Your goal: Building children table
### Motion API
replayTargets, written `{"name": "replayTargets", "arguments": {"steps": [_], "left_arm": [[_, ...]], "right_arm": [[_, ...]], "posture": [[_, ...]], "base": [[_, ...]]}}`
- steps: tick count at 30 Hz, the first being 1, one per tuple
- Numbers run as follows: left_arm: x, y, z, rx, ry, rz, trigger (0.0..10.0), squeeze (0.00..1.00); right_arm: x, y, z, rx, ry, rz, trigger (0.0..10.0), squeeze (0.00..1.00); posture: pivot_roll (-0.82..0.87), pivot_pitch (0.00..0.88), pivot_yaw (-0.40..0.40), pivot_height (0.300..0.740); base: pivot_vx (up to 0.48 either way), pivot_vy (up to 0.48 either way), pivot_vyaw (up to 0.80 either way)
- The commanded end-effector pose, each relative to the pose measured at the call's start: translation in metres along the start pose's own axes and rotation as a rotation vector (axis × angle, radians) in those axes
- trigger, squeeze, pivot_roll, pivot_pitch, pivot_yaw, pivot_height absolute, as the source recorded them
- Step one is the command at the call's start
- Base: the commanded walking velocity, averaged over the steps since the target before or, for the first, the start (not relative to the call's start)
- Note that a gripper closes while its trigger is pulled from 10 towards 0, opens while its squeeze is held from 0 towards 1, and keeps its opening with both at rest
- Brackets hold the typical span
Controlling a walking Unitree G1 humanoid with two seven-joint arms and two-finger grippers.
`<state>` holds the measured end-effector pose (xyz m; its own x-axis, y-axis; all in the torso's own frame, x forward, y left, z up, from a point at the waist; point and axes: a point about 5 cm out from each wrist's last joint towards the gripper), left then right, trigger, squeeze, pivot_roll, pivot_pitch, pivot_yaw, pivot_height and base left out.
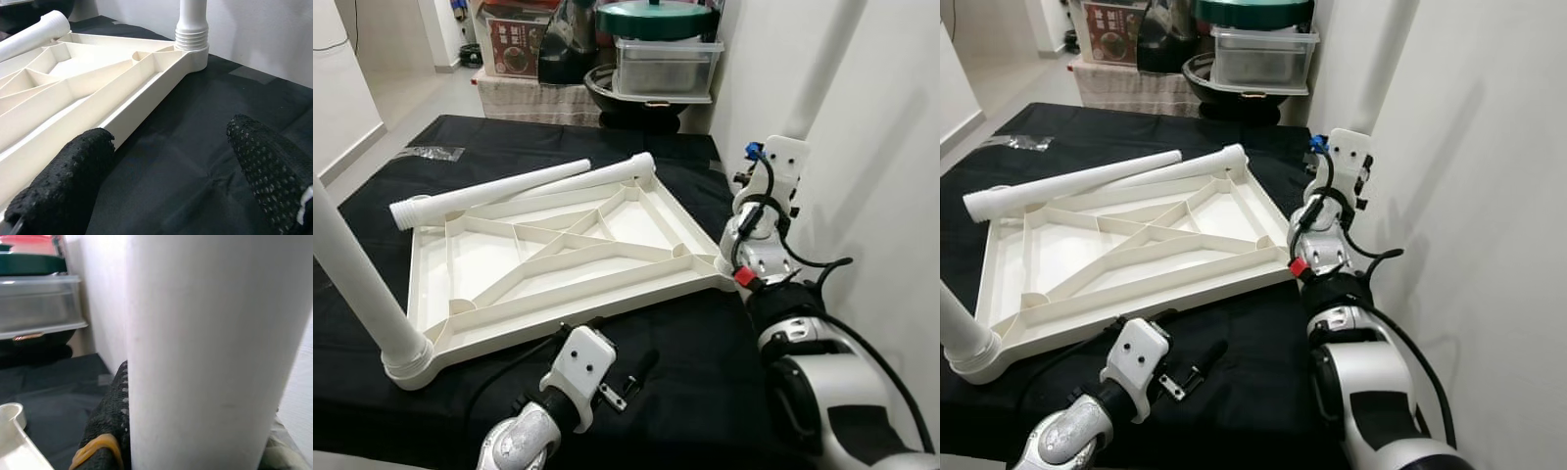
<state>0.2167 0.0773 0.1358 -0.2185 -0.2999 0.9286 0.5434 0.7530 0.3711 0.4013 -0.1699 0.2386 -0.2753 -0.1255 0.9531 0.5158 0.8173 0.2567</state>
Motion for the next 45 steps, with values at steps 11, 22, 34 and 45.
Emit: {"name": "replayTargets", "arguments": {"steps": [11, 22, 34, 45], "left_arm": [[-0.001, -0.002, -0.002, -0.004, 0.001, 0.002, 10.0, 0.0], [-0.002, -0.003, -0.002, -0.004, 0.001, 0.004, 10.0, 0.0], [-0.002, -0.003, -0.002, -0.004, 0.002, 0.007, 10.0, 0.0], [-0.002, -0.004, -0.004, -0.013, -0.003, 0.001, 10.0, 0.0]], "right_arm": [[-0.049, -0.03, 0.019, -0.349, 0.178, 0.134, 0.0, 0.0], [-0.039, -0.019, 0.023, -0.383, 0.112, 0.153, 0.0, 0.0], [-0.049, -0.024, 0.028, -0.333, 0.152, 0.223, 0.0, 0.0], [-0.028, -0.003, 0.033, -0.326, 0.096, 0.112, 0.0, 0.0]], "posture": [[0.05, 0.105, -0.058, 0.74], [0.05, 0.09, -0.062, 0.74], [0.05, 0.084, -0.06, 0.74], [0.05, 0.083, -0.061, 0.74]], "base": [[0.0, 0.0, 0.0], [0.0, 0.0, 0.0], [0.0, 0.0, 0.0], [0.0, 0.0, 0.0]]}}
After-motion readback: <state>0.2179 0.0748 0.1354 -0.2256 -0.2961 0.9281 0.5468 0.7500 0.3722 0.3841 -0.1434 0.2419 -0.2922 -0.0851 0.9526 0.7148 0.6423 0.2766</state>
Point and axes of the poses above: a point about 5 cm out from each wrist's last joint towards the gripper, its own z axis pointing back from the gripper into the wrist, its own x axis along the axis of the wrist's last joint, y = z × x, and after that the axes turned 11 degrees about -z, right-handed
